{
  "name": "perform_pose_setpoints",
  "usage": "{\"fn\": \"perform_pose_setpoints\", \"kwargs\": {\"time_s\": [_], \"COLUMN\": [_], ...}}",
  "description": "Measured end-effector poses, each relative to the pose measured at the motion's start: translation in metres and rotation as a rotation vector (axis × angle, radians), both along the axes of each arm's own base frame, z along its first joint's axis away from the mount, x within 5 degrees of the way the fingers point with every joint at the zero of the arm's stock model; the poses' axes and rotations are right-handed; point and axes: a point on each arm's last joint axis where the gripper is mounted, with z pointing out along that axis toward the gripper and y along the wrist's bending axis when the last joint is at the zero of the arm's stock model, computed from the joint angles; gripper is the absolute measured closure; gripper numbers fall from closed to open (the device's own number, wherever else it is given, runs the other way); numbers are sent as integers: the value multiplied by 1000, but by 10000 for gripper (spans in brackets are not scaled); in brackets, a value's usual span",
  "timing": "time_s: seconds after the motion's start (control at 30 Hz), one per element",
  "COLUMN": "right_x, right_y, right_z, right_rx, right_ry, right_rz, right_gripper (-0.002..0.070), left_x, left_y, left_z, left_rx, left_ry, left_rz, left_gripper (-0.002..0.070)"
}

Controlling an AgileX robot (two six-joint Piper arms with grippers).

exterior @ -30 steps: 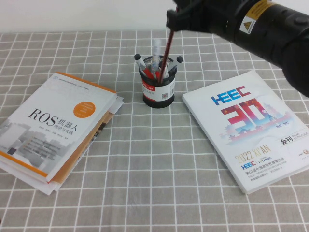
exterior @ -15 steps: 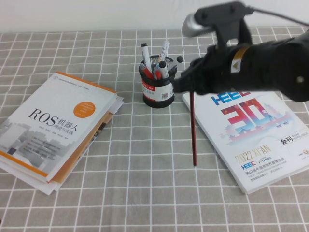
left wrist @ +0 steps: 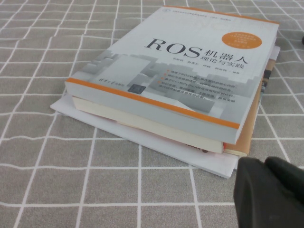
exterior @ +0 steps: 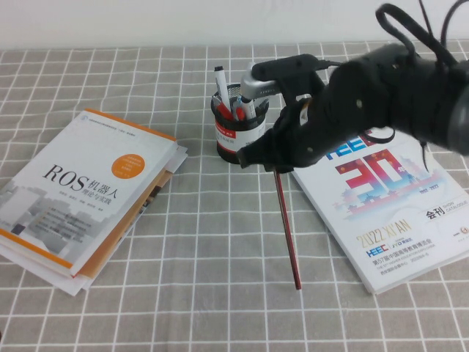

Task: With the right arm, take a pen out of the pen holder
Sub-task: 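Take a marker out of the pen holder and lay it on the table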

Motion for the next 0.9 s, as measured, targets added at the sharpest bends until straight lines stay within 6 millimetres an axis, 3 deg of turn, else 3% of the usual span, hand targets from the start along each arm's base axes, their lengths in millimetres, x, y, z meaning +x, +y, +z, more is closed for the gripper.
{"fn": "perform_pose_setpoints", "kwargs": {"time_s": [0.23,0.7,0.9], "right_x": [33,64,71], "right_y": [-8,-4,-6], "right_z": [-16,-72,-86], "right_rx": [59,76,87], "right_ry": [130,208,211], "right_rz": [-3,-17,-43], "right_gripper": [662,663,659], "left_x": [0,0,0], "left_y": [0,0,0], "left_z": [0,0,0], "left_rx": [0,0,0], "left_ry": [0,0,0], "left_rz": [0,0,0], "left_gripper": [678,678,678]}}
